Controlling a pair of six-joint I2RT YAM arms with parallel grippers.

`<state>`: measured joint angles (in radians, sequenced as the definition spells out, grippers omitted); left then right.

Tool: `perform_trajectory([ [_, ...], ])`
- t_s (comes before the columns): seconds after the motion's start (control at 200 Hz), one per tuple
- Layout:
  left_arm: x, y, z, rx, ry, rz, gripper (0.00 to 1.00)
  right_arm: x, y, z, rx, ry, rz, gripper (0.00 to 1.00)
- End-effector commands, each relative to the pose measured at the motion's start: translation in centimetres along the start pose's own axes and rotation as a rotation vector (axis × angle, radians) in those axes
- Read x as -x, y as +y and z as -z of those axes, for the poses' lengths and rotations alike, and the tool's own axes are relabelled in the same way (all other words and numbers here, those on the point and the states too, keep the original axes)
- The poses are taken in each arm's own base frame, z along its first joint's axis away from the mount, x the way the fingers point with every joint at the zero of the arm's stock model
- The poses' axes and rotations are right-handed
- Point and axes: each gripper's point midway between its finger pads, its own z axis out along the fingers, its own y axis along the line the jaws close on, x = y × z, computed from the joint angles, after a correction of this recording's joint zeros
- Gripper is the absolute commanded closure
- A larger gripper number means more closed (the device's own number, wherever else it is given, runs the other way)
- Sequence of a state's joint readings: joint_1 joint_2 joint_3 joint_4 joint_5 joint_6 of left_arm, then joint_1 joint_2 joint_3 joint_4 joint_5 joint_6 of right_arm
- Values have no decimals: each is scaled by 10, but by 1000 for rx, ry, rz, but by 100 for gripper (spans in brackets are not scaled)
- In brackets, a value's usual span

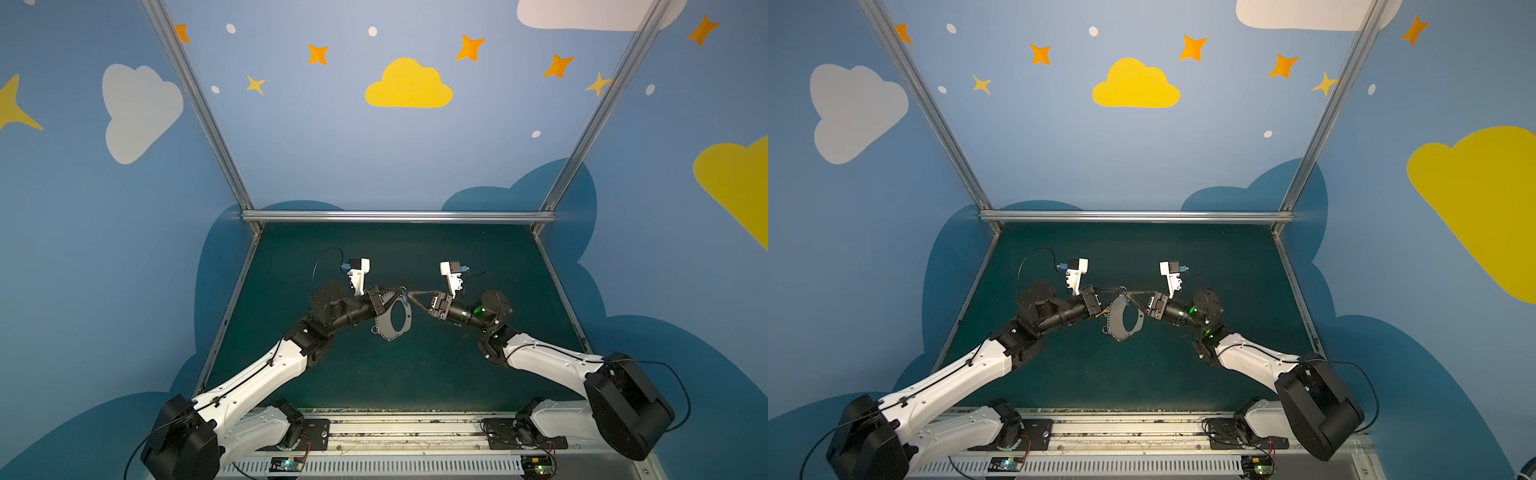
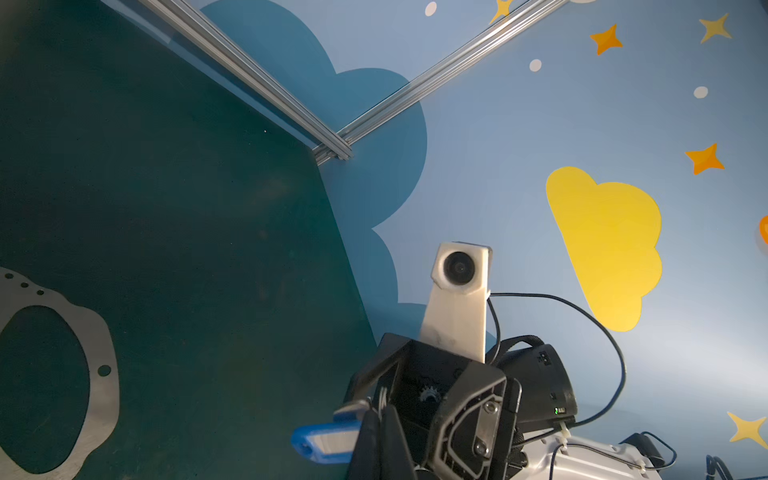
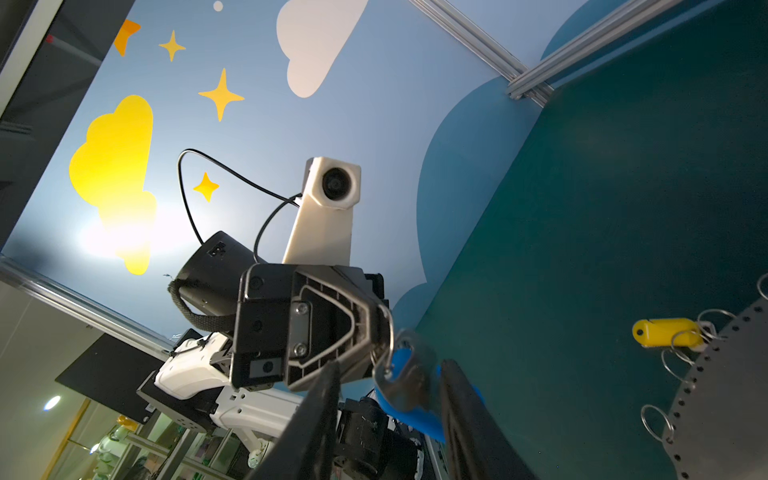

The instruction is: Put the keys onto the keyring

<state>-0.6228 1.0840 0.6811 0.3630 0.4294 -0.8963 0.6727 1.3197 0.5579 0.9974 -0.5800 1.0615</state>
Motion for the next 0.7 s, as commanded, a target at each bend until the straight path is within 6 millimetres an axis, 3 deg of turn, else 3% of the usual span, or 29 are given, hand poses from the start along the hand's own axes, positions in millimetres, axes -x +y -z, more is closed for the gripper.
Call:
perform_trajectory([
  [0.0,3,-7,3,-26,-28,-13,96,10,23,-7,81,-11,39,59],
  [0.305,3,-7,3,-27,-37,-12,96,6,17,-17,87,15,11,58],
  [0.586,8,-1,8,5,-77,-5,94,2,19,-17,98,29,7,88],
  [0.696,7,-1,9,10,-71,-3,89,1,18,-18,88,37,5,98],
])
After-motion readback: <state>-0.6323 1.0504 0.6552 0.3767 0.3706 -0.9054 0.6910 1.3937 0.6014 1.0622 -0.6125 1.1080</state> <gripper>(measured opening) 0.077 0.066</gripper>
